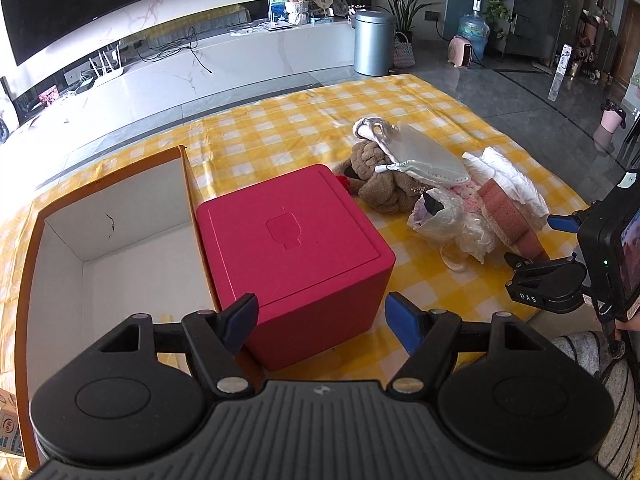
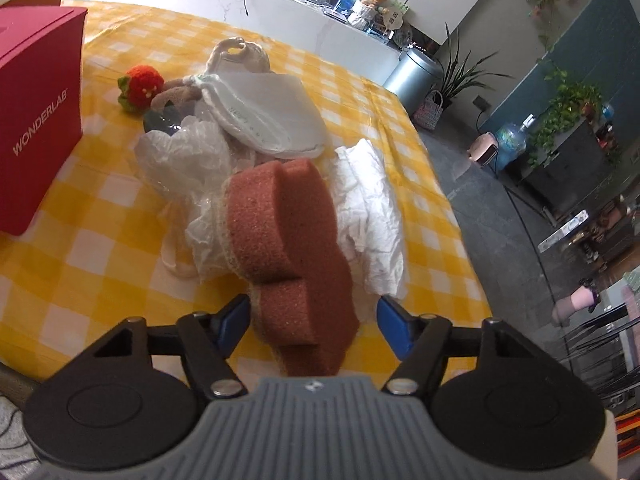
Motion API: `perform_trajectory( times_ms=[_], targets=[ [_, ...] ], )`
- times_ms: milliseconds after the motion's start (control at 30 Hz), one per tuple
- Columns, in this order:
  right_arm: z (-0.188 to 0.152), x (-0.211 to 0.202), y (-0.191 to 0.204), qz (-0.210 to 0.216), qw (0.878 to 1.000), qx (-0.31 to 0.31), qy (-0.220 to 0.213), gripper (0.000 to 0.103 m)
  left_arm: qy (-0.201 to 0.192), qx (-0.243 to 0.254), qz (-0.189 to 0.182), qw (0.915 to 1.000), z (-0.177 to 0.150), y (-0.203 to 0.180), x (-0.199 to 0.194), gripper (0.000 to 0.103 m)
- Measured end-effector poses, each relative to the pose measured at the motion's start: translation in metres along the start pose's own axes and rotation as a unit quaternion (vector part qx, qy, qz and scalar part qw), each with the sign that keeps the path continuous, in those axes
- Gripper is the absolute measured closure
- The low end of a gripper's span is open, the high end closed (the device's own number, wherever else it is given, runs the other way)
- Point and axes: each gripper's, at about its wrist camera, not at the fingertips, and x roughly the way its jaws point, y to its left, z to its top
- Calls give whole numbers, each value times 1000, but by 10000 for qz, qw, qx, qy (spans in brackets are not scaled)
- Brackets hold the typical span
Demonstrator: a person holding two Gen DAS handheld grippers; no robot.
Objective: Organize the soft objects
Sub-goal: 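Move the right gripper to the pile and grasp the pink sponge, then grasp the plastic-wrapped bouquet with the left gripper while the right holds the sponge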
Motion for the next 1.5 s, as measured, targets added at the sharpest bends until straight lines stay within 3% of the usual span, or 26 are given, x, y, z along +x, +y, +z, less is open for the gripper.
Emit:
perform_trajectory(
  times_ms=[133,367,467,600,700,767,900,1000,1067,1167,1200,1300,1433,1500],
  targets=[
    [0,4,8,-173,9993,-311,139,65,-22,-44,-15,10000,1,1,-3,18],
    [-7,-13,-6,-7,9999,147,-72,68,71,270,-79,9996,13,-15,-4,18],
    [-12,-14,-8,-69,9996,248,-100,68,275,411,-182,9986,24,-29,0,18],
    [-12,-14,-10,-54,9992,360,-172,68,695,181,-430,9965,42,-46,11,18],
    [-12,-13,-9,-73,9990,393,-214,68,1260,-371,-857,9876,55,-53,32,18],
    [-13,-14,-11,-71,9986,459,-248,68,1662,-677,-896,9797,62,-61,52,21],
    [-19,-17,-17,-14,9974,658,-306,68,1831,-1051,-410,9766,75,-72,80,22],
    [-20,-17,-19,21,9966,740,-349,68,1967,-1374,-287,9704,83,-75,97,22],
    [-19,-16,-19,21,9964,759,-376,68,2210,-1724,-341,9593,85,-72,110,22],
    [-20,-15,-20,32,9962,780,-385,68,2668,-2306,-647,9335,89,-68,134,22],
    [-20,-14,-20,38,9961,787,-385,68,2688,-2413,-752,9295,92,-68,140,22],
    [-22,-13,-22,71,9957,840,-381,68,2564,-2345,-586,9359,102,-79,152,20],
    [-23,-12,-24,116,9949,915,-411,68,2832,-2279,-568,9299,106,-96,172,20],
    [-23,-12,-23,113,9949,907,-426,68,2894,-2291,-235,9291,104,-97,179,20]
  ],
)
